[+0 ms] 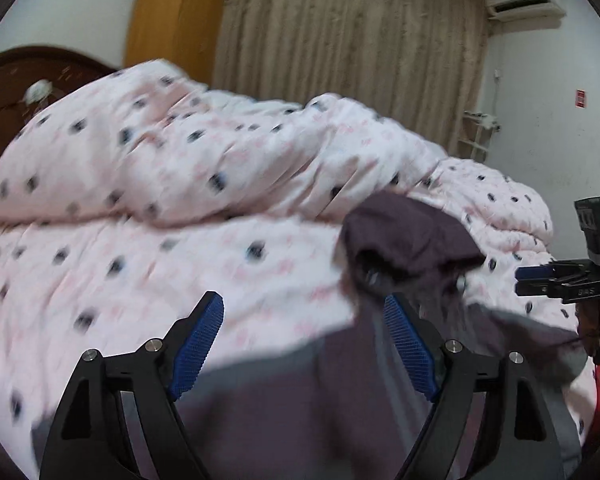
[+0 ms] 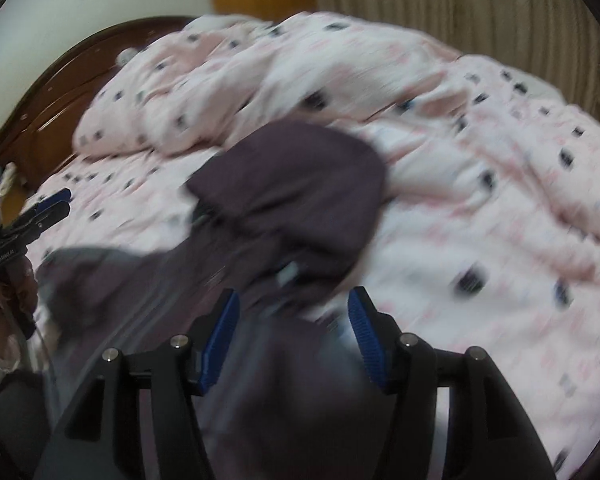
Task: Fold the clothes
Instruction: 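Lift the jacket with both grippers and spread it flat on the duvet, then grasp the jacket sleeve cuff with the left gripper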
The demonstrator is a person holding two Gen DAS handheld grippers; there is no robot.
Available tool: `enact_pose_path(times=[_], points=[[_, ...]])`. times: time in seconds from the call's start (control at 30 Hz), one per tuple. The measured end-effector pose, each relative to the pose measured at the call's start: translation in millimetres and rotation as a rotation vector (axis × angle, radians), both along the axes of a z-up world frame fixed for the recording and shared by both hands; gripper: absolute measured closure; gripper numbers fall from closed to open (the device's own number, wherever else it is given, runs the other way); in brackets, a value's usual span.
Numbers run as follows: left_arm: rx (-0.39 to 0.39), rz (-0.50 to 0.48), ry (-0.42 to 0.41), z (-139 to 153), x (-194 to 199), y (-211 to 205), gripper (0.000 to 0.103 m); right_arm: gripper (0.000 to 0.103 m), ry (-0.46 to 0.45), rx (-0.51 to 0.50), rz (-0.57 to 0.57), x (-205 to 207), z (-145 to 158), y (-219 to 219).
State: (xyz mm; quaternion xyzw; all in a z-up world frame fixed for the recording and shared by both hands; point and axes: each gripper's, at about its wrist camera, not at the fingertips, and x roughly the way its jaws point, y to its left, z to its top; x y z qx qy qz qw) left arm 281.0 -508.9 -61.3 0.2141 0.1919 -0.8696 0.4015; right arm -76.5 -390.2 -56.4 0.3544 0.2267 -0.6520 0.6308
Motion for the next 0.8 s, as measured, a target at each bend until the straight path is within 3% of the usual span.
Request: enact_pose_path(times=[0.17,0.47,0.6,0.8], points=[[0.076,0.140,0.026,-14.1,56.9,23.8,0.024,0.041,-0.045,0.006,0.046,55.0,-10.1,30.2],[0.160,0.254,0.074,-32.2,128.9,46.3,0.024,0.040,-0.164,-0.012,0.027,114.3,-20.8,64.4],[0.186,0.289,0.083,-44.3,157.5,44.3,0.024,0.037,-0.161,-0.024,0.017,141.4,-23.4,78.4],[0.296,0.313,0.158,-66.8,189.3,29.2,0.024,0.037,-0.093,-0.010,0.035,180.6,-25.1,85.9]])
